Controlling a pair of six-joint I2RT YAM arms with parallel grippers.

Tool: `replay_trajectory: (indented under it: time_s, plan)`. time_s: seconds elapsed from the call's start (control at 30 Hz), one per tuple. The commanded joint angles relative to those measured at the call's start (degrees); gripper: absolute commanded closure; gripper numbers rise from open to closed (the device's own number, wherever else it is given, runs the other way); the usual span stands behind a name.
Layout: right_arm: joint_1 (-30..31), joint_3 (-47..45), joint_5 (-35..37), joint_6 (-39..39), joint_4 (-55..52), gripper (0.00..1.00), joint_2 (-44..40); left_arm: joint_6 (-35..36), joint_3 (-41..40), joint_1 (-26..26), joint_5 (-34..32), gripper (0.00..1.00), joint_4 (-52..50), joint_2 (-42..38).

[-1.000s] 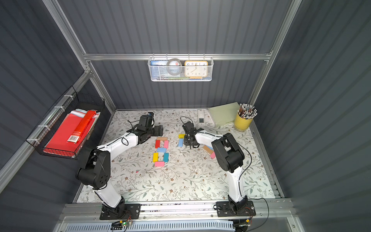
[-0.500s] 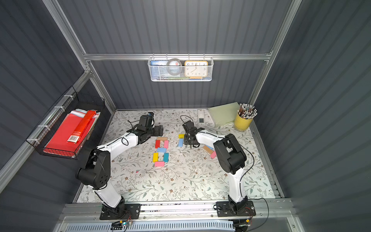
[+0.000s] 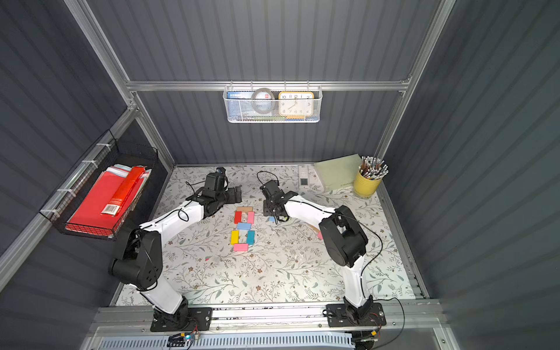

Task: Assemble the number 8 with building blocks
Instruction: Adjust the building block at the center of the board.

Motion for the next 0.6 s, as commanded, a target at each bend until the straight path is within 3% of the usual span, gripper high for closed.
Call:
replay_trajectory:
  time_s: [0.0, 0.57]
  plan:
    - [0.2, 2.0, 0.7, 2.3, -2.6, 0.44, 2.7, -1.4, -1.2, 0.8, -1.2, 0.05, 1.0, -2.9]
    - [0.3, 3.6, 1.5, 2.2, -2.2, 0.52, 7.6, -0.9, -1.0, 0.9, 0.1, 0.04, 0.8, -2.4]
